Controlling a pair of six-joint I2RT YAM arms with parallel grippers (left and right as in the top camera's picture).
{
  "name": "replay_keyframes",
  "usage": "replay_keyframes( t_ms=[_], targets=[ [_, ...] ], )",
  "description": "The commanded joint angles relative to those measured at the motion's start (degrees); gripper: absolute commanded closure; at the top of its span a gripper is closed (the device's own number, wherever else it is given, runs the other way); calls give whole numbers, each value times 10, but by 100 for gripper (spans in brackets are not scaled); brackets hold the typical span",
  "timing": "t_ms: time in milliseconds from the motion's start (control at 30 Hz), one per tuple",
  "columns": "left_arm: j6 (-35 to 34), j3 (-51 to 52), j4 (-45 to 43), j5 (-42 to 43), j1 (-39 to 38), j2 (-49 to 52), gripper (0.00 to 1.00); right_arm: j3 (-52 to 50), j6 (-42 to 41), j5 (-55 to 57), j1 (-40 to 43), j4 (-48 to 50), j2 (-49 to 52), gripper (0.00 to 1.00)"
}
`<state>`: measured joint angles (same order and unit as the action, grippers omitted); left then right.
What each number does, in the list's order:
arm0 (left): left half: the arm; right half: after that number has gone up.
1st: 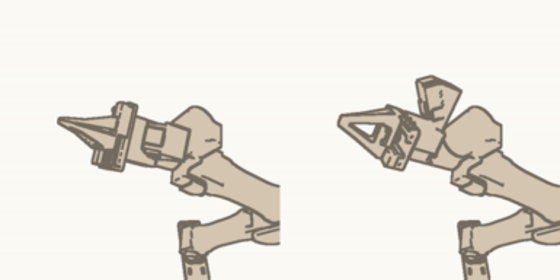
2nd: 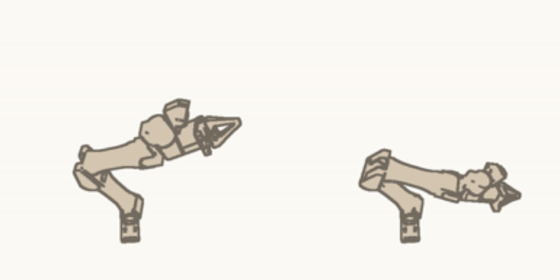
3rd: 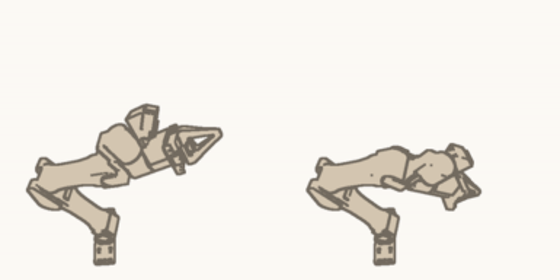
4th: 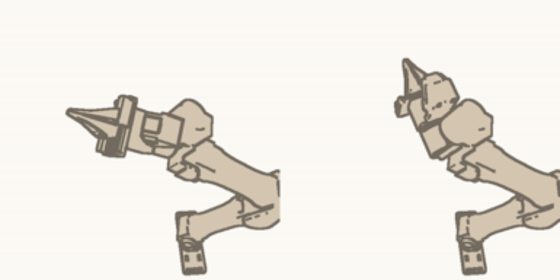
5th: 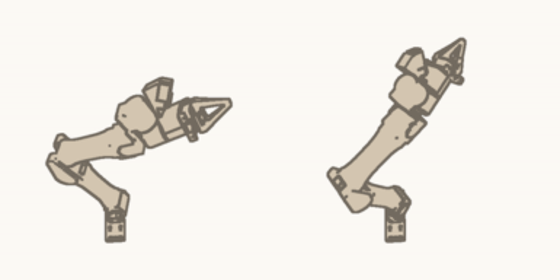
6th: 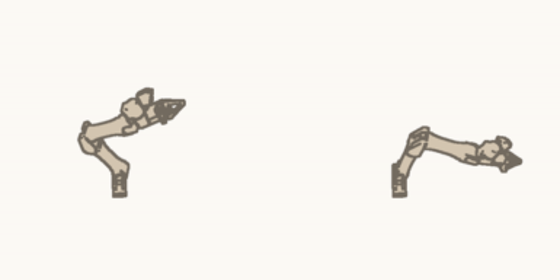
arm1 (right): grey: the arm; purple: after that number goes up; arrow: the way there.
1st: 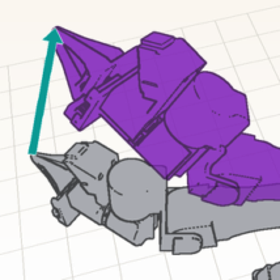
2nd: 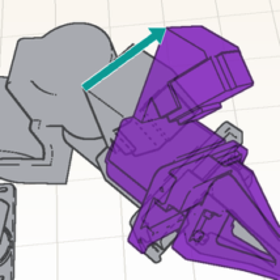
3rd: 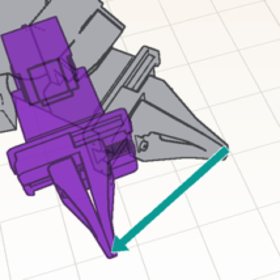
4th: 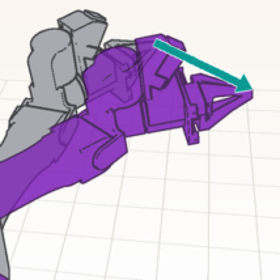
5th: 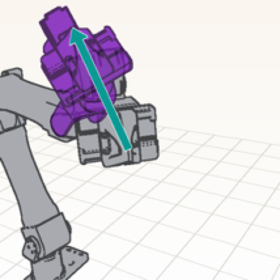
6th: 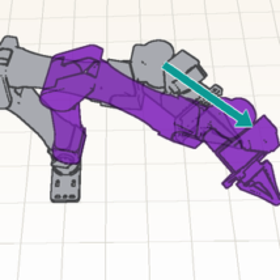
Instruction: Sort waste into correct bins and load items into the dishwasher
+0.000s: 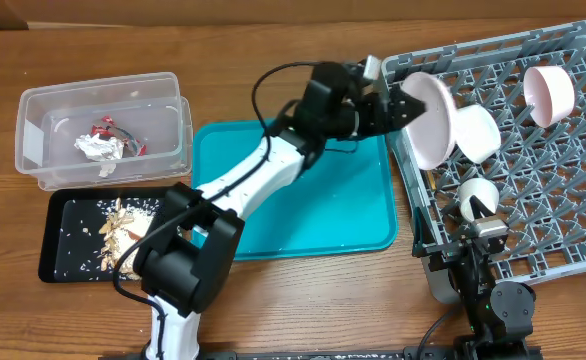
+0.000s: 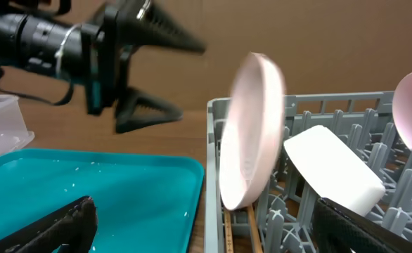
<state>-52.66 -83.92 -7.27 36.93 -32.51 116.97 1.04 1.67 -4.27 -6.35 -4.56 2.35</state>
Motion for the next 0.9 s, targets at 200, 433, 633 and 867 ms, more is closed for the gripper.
replay_keyframes(
  t_ms=[200,433,633,867],
  targets=[
    [279,-85,405,-54,133,-206,0,-6,-2,-4,4,3,-5,0],
    [396,-139,732,-283,162,-372,0,-6,-2,-4,4,3,-5,0],
    [388,-140,848,-333,145,-502,0,-6,-2,-4,4,3,-5,0],
    [400,-139,941,-416,145,-600,0,-6,-2,-3,4,3,-5,0]
  ],
)
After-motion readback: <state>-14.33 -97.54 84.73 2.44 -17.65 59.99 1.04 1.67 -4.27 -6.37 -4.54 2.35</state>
